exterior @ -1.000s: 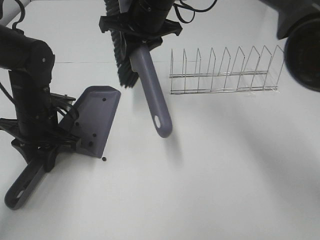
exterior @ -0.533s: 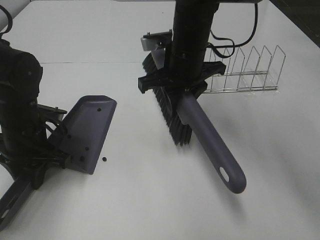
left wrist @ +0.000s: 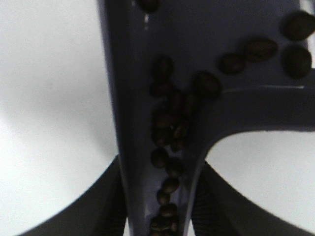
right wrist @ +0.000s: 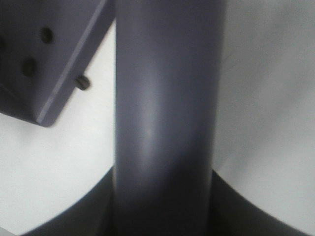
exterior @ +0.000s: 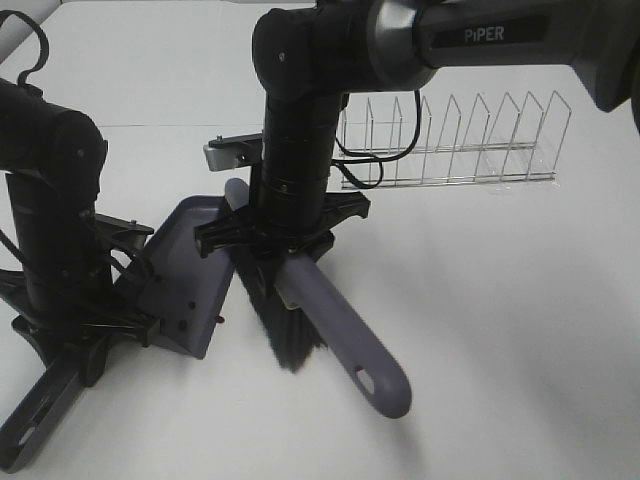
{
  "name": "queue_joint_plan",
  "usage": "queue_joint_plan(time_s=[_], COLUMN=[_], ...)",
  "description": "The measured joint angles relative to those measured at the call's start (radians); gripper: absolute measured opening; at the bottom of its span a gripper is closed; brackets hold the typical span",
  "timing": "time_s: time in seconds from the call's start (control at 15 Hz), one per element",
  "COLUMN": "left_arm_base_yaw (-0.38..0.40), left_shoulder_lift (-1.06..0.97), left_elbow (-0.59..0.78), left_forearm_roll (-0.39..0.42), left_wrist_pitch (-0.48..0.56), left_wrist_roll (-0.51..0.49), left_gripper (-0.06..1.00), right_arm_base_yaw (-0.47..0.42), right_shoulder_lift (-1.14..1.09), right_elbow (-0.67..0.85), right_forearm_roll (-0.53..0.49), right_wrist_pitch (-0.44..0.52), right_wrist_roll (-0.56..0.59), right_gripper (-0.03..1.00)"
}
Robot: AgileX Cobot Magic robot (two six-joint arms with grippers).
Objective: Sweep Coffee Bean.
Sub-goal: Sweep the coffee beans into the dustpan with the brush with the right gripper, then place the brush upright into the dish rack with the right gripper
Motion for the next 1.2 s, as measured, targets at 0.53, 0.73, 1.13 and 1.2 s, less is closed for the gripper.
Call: queue_joint_plan(time_s=[0.53, 0.73, 1.13, 1.2], left_arm_base_yaw=[0.0, 0.008, 0.129, 0.141], left_shoulder_lift=[0.008, 0.008, -0.014, -0.012], left_elbow=[-0.003, -0.003, -0.01, -0.021], left_forearm_roll=[-0.06, -0.078, -0.109, -0.107], left_wrist_pitch=[0.023, 0.027, 0.024, 0.027], left_wrist_roll=[-0.004, -0.003, 0.023, 0.035], left_gripper=[0.33, 0.33, 0.33, 0.33], right_arm_base_yaw=[-0.012, -0.053, -0.154, -0.173], right_shoulder_lift=[0.02, -0.009, -0.202, -0.218], right_elbow=[-0.034, -0.099, -0.116, -0.116], right_forearm_roll=[0.413, 0.467, 0.041, -0.003], right_wrist_pitch=[-0.281, -0.21, -0.009, 0.038], right_wrist_roll=[-0.237, -0.296, -0.149, -0.135], right_gripper=[0.34, 0.34, 0.34, 0.34])
